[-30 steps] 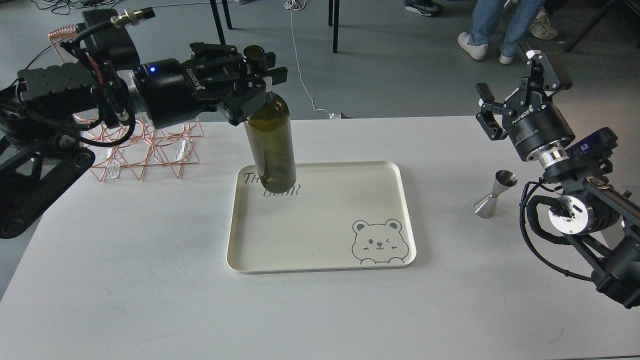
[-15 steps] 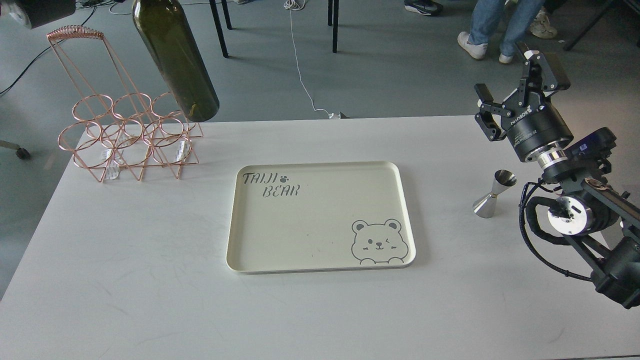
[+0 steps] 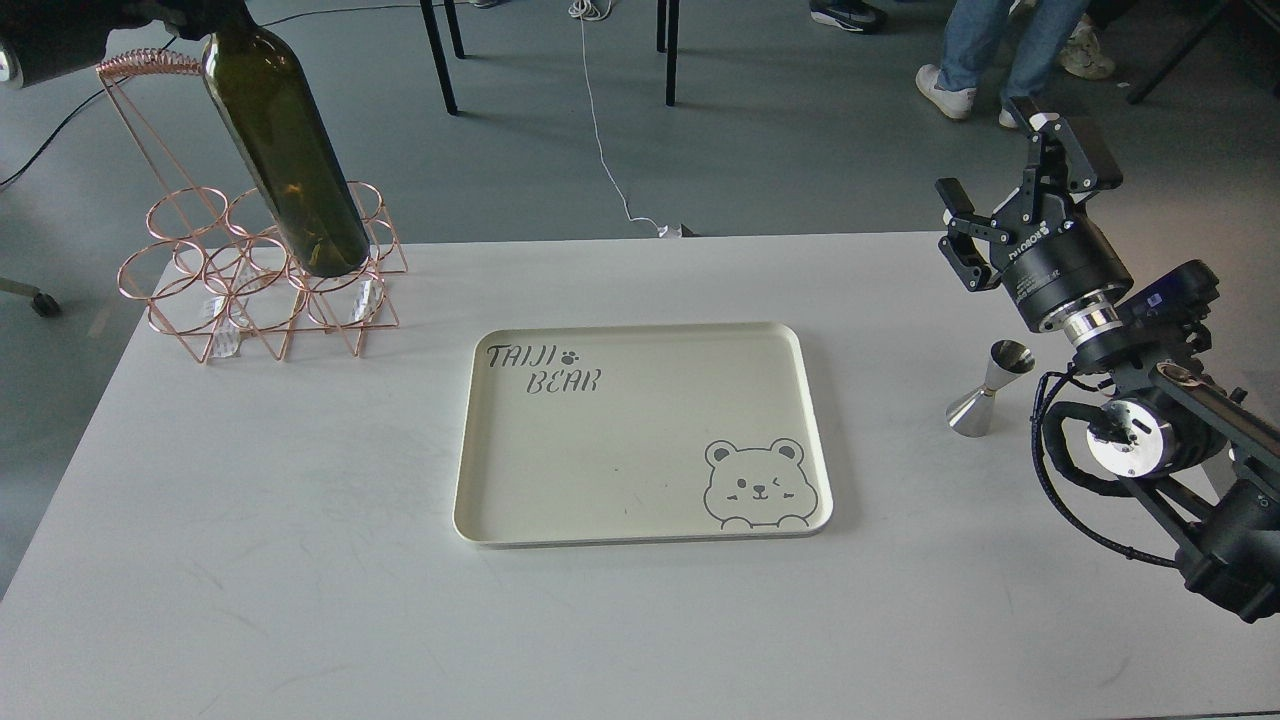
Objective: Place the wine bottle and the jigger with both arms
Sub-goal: 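Lower the bottle into the wire rack with the left gripper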
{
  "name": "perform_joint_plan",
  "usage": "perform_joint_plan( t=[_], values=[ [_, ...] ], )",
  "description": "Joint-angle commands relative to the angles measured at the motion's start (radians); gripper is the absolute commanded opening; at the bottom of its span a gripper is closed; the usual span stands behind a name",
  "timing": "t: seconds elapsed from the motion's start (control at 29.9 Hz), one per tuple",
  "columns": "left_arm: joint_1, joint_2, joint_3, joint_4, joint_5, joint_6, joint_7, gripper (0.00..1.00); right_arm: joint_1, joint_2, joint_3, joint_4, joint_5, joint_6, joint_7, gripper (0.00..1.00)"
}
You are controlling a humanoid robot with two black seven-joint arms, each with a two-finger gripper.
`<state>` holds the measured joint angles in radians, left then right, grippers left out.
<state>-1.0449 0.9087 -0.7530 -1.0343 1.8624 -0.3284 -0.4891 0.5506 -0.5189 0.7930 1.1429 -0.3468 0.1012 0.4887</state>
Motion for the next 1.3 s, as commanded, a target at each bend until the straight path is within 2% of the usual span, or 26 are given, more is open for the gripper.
perform_joint_plan(
  t=[0.0,0.67,1.27],
  values=[
    [0.000,-0.004,0.003,0.034,0.003,0.005,0.000,0.08,0.000,-0.006,0.000,0.001,0.002,0.000,0.000,0.99],
    [0.003,-0.033,0.011,0.056,-0.002,0.019,0.000,0.09,0.000,-0.007,0.002,0.001,0.002,0.000,0.000,0.99],
    [0.008,-0.060,0.027,0.126,0.001,0.037,0.000,0.10,0.000,-0.010,0.002,0.001,0.002,0.000,0.000,0.99]
  ],
)
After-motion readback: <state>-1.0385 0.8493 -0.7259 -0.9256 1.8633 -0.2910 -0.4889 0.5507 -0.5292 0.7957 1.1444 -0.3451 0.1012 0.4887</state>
